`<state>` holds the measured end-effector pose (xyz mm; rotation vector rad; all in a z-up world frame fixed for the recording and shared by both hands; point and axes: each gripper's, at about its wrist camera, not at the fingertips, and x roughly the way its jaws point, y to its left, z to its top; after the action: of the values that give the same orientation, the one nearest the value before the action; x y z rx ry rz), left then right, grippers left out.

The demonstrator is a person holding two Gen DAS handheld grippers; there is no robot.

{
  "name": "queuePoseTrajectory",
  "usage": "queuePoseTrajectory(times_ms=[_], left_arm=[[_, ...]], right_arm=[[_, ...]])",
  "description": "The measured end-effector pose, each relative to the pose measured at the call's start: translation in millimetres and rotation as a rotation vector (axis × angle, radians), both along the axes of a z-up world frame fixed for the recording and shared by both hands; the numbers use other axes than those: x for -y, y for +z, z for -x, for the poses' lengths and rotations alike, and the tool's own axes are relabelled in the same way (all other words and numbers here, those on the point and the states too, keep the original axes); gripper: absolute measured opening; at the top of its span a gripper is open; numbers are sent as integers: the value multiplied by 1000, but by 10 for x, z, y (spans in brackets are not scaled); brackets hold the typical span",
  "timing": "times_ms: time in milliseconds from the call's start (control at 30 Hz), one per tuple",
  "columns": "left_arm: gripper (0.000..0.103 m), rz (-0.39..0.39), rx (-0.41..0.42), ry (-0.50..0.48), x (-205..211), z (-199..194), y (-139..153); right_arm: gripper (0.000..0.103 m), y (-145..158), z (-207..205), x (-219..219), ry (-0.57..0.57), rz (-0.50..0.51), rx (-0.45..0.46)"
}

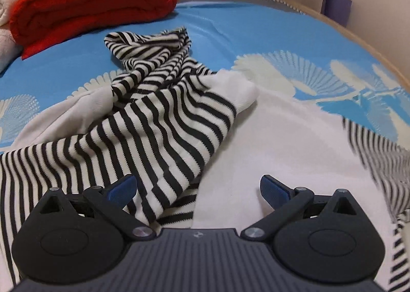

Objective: Fold small clothes
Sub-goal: 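Lay the white cardigan flat on the bed with both grippers, then release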

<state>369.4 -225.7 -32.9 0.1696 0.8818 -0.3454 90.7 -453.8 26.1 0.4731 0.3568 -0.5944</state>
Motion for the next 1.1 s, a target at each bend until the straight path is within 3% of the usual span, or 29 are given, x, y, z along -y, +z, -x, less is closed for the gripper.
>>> queuePoseTrajectory(times_ms=[33,100,133,267,400,500,600,667,700,767,867,967,1100], left_arm=[[98,-5,-3,-7,2,-28,-15],[32,14,29,-36,-43,-61,12],[5,8,23,-30,-87,-97,45],[3,75,91,147,-786,-296,420],[4,22,164,449,-2179,-390,759],[5,-69,138,743,-3451,-356,863],[22,-56,111,982,-4442,-112,946],[61,-54,115,1040,-4712,65,994],[68,-58,119,1030,-4740,130,1027],[91,-73,135,967,-4584,213,1096],[102,-65,160,814,-4089,366,1185],[103,-81,146,626,-3489,516,1172],[103,-91,89,411,-2824,970,933]], right_arm=[[76,-5,3,-5,-2,-14,-2],[76,-32,-58,-26,9,-21,-9],[76,-43,-75,-35,17,-18,-13],[76,-19,-120,-117,40,-15,-8],[76,8,-163,-192,49,-22,2],[76,21,-183,-233,62,-48,8],[76,30,-201,-294,76,-58,13],[76,23,-221,-341,83,-44,11],[76,17,-233,-350,87,-43,8],[76,-6,-270,-372,91,-54,-6],[76,-54,-336,-415,126,-95,-29],[76,-114,-411,-498,202,-123,-59],[77,-160,-432,-607,272,-79,-99]])
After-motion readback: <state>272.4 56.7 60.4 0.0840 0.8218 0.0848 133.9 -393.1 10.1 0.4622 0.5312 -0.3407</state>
